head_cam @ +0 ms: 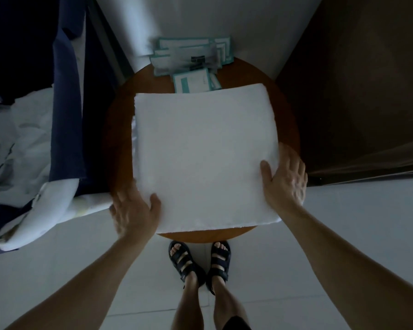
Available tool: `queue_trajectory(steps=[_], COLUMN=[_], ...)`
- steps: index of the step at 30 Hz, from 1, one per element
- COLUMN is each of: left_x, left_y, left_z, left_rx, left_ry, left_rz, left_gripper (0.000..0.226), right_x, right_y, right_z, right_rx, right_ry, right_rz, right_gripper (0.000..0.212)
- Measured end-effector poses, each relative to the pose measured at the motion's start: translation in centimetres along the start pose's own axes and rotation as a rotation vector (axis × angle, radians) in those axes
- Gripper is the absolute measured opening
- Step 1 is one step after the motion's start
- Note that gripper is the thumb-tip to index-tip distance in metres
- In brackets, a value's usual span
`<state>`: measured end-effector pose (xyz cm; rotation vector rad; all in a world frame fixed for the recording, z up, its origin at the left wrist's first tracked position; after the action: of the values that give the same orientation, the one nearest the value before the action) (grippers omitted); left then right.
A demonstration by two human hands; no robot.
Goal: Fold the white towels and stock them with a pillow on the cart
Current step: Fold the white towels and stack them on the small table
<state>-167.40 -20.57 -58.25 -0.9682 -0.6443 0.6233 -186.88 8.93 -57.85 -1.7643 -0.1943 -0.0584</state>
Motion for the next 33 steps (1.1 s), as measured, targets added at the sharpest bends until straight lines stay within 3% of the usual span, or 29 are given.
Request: queue_trajectory(steps=[2,4,7,11,17,22,26,33], left_x=[-0.1,-0.6,-2.2,-2.9,-2.8,-5.1,-8.9,-17.2], left_y=[0.3,2.1,4.9,6.5,3.3,-7.1,-16.3,-27.2], left_z=[2.5,3.7,2.2,0.8,2.9,8.4,9.8,-3.0], left_rx=[-0.136,-0.267,-0.312,-0.288,-0.345,-0.303,-0.238,-0.182], left_ry=[0.305,0.470,0.486,0.513,0.461,0.577,0.512,0.269], left_rz=[-0.008,-0.133,-0.260,-0.269,-0.388,-0.247,-0.064,0.065], left_gripper=[0.069,0.074,0.075,0.073,0.080,0.073,0.075,0.071], right_x=[1.7,3.8,4.7,4.4,4.3,4.3,3.3,4.2], right_y=[0.8,3.1,5.7,6.6,4.5,-0.8,-6.4,-13.0], right_z=[-1.9,-2.9,-2.7,-2.5,-3.0,-9.0,-18.5,-37.7], right_rx=[0.169,0.306,0.346,0.350,0.392,0.309,0.178,-0.064], right_ry=[-0.197,-0.329,-0.362,-0.374,-0.354,-0.407,-0.536,-0.858], right_rz=[-0.034,-0.142,-0.183,-0.147,-0.281,-0.204,-0.101,0.076], right_gripper=[0.069,0.073,0.076,0.077,0.075,0.075,0.071,0.072])
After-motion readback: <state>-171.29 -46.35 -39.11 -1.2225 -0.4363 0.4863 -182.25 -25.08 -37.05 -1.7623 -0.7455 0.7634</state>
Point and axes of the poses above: each hand's wrist, its own x-axis away from the middle knuckle, its own y-axis out of the palm, z = x × y, the point moved 4 cm from there along -x, towards the middle knuckle, and after that the axes turned 10 degrees about x, right-handed, at the moved point
